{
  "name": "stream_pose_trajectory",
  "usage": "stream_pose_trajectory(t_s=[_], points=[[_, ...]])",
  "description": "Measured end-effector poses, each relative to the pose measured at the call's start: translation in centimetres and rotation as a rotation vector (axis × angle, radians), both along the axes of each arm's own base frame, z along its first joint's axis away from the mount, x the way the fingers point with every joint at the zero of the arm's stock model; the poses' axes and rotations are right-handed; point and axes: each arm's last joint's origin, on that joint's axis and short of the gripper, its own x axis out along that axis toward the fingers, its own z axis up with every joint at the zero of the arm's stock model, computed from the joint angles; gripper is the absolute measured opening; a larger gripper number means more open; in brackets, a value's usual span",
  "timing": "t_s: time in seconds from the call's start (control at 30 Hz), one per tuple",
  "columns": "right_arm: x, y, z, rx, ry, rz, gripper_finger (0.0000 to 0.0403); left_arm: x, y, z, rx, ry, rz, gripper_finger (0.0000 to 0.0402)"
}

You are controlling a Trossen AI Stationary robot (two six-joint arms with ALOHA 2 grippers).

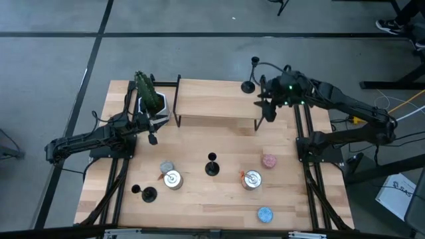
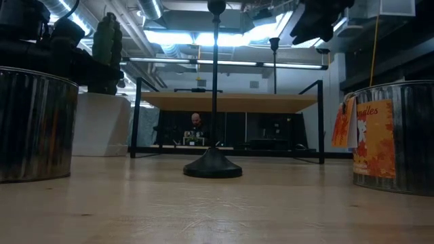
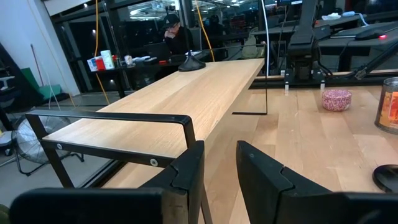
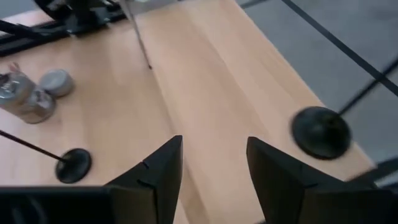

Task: Pick & Place candle stick holders
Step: Align the right black candle holder with the other black candle holder on the shelf

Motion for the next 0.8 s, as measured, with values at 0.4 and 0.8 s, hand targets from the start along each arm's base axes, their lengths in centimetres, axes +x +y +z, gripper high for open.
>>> stream_pose_trajectory(t_s=[0.4,0.8], points=[[2.7,6.4,-1.4,-0.097,-0.027,0.165,0.0181,0.0,0.0,0.0,0.000,0.000,0.000,0.0088],[3.0,13.2,-2.0,-0.208,-0.039,0.253,0.0181,0.0,0.0,0.0,0.000,0.000,0.000,0.0088]])
